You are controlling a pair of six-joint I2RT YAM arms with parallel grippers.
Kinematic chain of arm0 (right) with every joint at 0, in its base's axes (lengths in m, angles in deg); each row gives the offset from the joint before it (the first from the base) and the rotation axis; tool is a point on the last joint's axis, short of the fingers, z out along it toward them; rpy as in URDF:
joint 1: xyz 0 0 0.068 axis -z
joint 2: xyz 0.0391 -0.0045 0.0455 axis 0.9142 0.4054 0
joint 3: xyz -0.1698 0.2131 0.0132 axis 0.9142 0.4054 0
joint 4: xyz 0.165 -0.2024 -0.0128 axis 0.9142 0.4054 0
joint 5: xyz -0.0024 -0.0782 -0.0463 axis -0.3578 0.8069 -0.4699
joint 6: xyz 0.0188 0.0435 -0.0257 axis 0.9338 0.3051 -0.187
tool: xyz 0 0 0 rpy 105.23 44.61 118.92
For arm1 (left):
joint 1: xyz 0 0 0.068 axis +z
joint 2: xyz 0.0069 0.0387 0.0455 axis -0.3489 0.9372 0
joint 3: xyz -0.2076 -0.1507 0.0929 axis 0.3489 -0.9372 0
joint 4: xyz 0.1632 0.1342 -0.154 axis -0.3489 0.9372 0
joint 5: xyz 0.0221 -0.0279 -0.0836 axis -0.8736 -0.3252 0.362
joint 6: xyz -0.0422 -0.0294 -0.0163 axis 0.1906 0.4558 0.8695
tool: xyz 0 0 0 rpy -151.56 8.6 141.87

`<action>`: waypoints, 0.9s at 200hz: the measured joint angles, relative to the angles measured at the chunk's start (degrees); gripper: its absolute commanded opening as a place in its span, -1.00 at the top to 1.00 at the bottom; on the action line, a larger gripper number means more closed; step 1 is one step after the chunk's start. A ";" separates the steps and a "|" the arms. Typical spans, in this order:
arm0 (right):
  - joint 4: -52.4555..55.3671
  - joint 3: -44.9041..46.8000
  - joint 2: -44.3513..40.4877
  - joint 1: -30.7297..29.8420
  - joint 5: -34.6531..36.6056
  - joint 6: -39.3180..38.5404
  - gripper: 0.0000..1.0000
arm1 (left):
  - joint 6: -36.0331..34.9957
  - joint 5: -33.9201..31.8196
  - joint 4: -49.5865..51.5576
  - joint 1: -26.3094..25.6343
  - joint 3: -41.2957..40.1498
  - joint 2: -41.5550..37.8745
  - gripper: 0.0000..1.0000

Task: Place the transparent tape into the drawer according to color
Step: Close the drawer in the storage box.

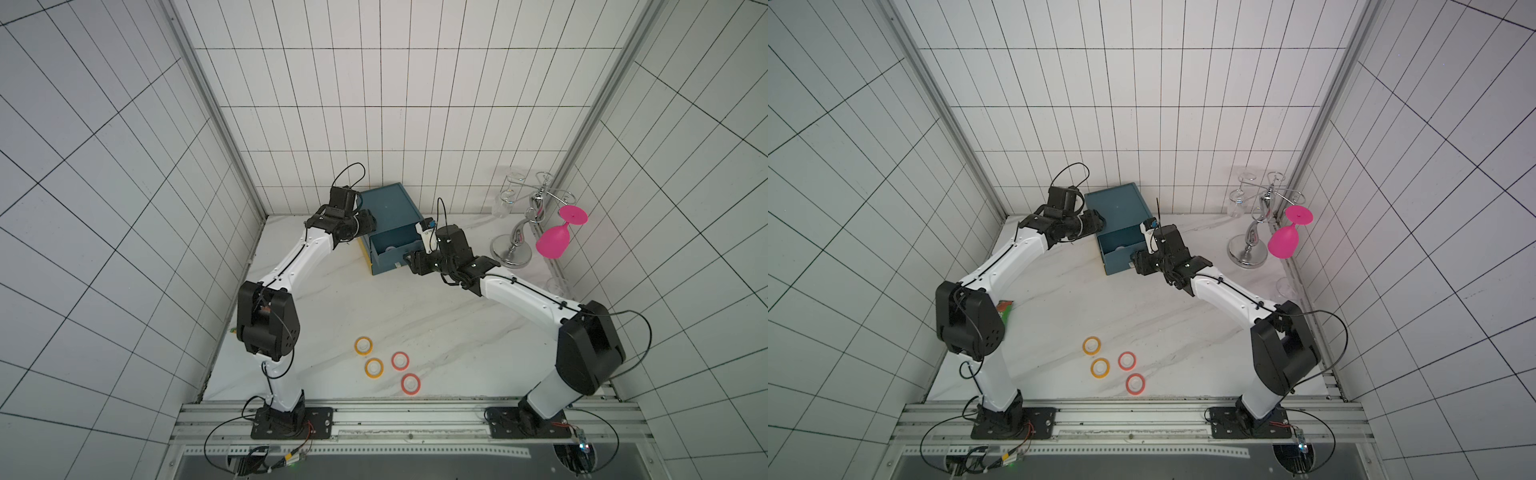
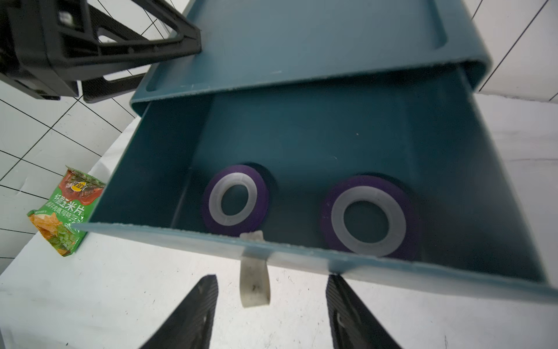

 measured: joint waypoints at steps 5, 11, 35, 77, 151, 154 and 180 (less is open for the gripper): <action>-0.33 -0.09 0.20 -0.09 0.13 -0.09 -0.19 | -0.09 0.07 0.20 0.00 0.11 0.00 -0.13; -0.76 -0.17 0.48 -0.11 0.33 -0.22 -0.18 | -0.20 0.13 0.37 0.00 0.20 0.00 -0.13; -2.38 -1.18 1.79 -0.46 1.33 -0.92 -0.16 | -0.59 0.50 0.87 0.07 0.52 0.09 -0.12; -5.05 -4.37 5.38 -0.96 2.49 -2.27 -0.15 | -1.18 1.31 1.49 0.07 1.38 0.74 -0.11; -9.01 -9.03 10.88 -1.09 4.00 -3.78 -0.12 | -1.68 2.40 2.38 0.33 2.25 1.27 -0.10; -9.16 -9.18 11.06 -1.09 4.02 -3.78 -0.12 | -1.73 2.43 2.45 0.33 2.32 1.27 -0.10; -10.21 -10.27 12.57 -1.09 4.24 -3.80 -0.11 | -1.90 2.60 2.56 0.37 2.34 1.29 -0.10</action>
